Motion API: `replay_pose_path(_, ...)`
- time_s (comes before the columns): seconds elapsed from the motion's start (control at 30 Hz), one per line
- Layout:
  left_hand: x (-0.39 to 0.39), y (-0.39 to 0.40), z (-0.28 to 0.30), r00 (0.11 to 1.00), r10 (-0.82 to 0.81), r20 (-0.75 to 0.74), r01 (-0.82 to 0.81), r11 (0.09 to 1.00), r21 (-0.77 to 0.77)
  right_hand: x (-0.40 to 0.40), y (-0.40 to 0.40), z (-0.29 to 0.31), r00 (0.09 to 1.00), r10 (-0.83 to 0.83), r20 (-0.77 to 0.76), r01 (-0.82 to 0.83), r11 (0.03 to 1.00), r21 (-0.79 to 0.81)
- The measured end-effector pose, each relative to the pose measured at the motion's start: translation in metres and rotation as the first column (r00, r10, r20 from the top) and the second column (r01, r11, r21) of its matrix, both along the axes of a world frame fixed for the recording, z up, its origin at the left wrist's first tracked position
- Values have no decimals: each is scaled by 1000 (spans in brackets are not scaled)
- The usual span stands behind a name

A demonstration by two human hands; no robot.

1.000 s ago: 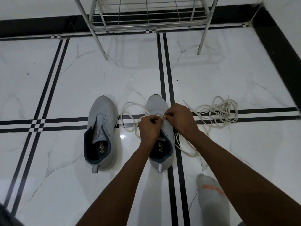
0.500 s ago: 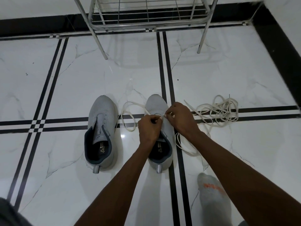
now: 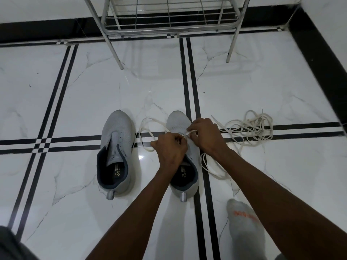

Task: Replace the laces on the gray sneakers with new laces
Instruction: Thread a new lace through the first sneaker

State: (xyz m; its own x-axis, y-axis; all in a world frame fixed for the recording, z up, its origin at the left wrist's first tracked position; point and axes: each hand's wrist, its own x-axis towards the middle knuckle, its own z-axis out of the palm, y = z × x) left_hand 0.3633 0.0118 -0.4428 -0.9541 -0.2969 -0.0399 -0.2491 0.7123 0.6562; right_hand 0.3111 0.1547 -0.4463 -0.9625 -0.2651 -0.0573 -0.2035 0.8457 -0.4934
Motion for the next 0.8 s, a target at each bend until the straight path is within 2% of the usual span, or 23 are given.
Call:
replay_pose_path(0.1, 1, -2, -2, 1000, 15, -6, -14, 1000, 23, 4, -4, -8, 1000, 3, -14, -3, 1000, 17)
replay_pose_path(0.2, 2, -5, -4, 999, 49, -1, -49, 999, 16, -4, 18, -9, 976, -217, 4, 216, 974, 68)
replay_pose_path(0.27, 3, -7, -5, 998, 57, 3, -57, 998, 8, -7, 32, -9, 950, -311, 38, 303, 944, 130)
replay_pose_path(0.37, 3, -9, -6, 998, 66, -4, -66, 997, 31, -2, 23, -3, 960, -277, -49, 281, 953, 114)
replay_pose_path(0.5, 2, -11, -1, 1000, 28, 3, -28, 998, 51, 3, -11, -4, 998, -4, -61, -1, 997, -82)
replay_pose_path(0.57, 2, -13, 0, 1000, 16, 11, -17, 999, 40, 3, -19, -10, 998, 38, -40, -39, 999, -25)
replay_pose_path(0.7, 5, -16, -3, 999, 40, 13, -41, 997, 61, 1, -1, -17, 993, -103, -55, 108, 989, 97)
replay_pose_path(0.8, 5, -13, -1, 999, 31, 10, -32, 997, 77, -2, 17, -16, 974, -224, -11, 223, 963, 148)
